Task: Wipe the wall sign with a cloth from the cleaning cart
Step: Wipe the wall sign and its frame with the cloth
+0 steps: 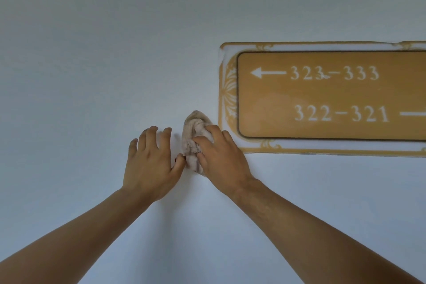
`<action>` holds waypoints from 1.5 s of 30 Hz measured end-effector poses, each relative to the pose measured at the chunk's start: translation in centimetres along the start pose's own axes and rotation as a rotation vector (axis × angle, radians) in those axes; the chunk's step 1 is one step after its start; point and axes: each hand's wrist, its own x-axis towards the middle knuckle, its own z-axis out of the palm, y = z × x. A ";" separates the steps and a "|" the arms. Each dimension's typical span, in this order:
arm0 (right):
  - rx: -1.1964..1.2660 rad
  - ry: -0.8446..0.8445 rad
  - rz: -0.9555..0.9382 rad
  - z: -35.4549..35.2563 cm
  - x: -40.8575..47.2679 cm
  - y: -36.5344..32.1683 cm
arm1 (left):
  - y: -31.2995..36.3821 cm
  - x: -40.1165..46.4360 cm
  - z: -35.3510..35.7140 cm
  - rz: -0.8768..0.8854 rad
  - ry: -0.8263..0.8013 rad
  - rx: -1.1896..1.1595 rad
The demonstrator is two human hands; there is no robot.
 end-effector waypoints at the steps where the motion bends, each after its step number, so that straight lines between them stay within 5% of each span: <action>1: -0.004 0.003 -0.012 -0.1 -0.4 0.3 | 0.1 0.1 0.1 -0.006 0.005 -0.008; 12: 0.129 0.254 0.126 -5.2 5.8 4.8 | 1.1 5.2 -1.8 -0.241 0.118 -0.125; 25: 0.002 0.274 0.220 -9.8 20.2 5.8 | 0.0 12.3 -3.0 -0.018 0.215 -0.118; 30: 0.093 0.260 0.285 -9.2 22.1 6.3 | -0.8 15.6 -3.1 0.075 0.244 -0.083; 45: -0.344 0.183 0.116 -6.4 21.9 6.4 | 0.1 16.9 -0.1 0.122 0.235 -0.084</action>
